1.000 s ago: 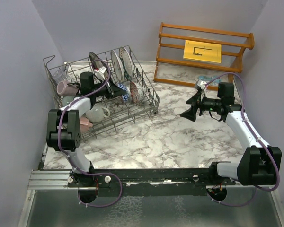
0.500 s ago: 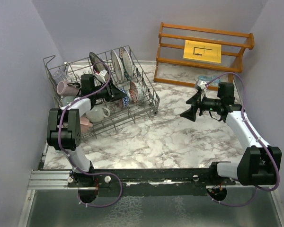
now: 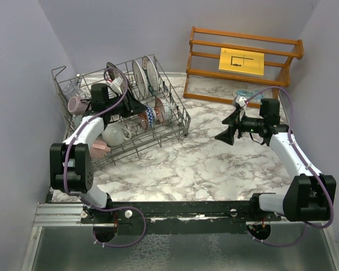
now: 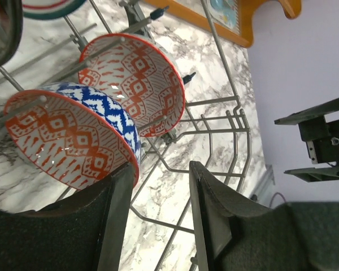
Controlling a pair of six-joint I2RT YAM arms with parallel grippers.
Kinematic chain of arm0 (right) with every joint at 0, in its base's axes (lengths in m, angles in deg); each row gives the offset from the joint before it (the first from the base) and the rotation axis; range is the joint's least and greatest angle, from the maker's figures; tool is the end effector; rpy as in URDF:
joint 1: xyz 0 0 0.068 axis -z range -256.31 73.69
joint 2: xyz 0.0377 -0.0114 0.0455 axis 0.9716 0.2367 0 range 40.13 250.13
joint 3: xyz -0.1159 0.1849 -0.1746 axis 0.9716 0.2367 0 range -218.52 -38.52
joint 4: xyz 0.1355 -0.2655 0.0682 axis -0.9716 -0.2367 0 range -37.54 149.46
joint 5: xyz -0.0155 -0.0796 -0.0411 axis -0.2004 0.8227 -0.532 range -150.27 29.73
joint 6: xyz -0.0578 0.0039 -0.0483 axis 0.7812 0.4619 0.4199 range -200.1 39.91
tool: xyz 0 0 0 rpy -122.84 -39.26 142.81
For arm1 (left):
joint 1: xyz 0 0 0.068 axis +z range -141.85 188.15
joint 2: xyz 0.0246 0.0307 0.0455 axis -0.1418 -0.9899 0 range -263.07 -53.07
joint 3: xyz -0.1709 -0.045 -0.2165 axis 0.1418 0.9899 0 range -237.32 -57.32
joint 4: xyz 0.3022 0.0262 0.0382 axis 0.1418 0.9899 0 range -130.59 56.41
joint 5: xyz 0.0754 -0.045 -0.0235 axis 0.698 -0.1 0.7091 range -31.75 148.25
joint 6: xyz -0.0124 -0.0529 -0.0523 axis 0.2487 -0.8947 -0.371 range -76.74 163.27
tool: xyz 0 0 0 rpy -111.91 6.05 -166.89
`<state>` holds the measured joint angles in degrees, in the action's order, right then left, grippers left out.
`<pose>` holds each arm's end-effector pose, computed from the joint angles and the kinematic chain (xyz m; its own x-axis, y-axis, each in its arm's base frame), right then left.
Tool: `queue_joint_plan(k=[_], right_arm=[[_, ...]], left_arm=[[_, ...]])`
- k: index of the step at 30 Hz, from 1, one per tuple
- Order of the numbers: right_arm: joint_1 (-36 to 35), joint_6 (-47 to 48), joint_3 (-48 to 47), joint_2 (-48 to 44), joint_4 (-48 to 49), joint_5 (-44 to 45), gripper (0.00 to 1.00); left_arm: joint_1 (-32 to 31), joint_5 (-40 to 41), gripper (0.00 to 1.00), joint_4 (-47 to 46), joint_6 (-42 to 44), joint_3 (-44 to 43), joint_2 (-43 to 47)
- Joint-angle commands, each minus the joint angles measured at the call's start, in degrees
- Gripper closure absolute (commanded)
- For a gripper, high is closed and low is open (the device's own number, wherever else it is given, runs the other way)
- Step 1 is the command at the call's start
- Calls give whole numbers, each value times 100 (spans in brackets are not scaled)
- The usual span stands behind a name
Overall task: Load the mixed dishes into the dish rack
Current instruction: Insert the bowl into the dish rack, then reset both arms
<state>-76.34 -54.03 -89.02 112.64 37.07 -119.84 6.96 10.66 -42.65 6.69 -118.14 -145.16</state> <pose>0.3075 0.0551 0.2438 -0.3578 -0.2227 -0.9068 -0.8610 0.4545 0.2281 0.4115 -0.0555 0.2270 -0.7841 -0.3856 -0.4863 0.2380 0.5368 -0.8095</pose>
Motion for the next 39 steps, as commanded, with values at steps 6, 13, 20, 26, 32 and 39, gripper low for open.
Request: queue_joint_plan(k=[6, 13, 20, 26, 32, 39], right_arm=[[-6, 111, 39, -165, 113, -103, 5], [38, -201, 37, -435, 382, 356, 5], [38, -299, -1640, -488, -348, 1082, 0], [38, -1276, -4327, 29, -1127, 2272, 0], [39, -1880, -6036, -22, -1182, 2877, 0], [47, -1734, -7257, 141, -1583, 2693, 0]], left_arm=[[31, 1274, 53, 849, 624, -42, 1346], [31, 2000, 18, -189, 670, 489, 2821], [31, 1901, 1, -844, -111, 301, 3574], [31, 1464, 1, 315, -312, -1831, 3003], [31, 1269, 1, 733, -224, -3773, 2488], [31, 1212, 1, 1212, -28, -4883, 2221]])
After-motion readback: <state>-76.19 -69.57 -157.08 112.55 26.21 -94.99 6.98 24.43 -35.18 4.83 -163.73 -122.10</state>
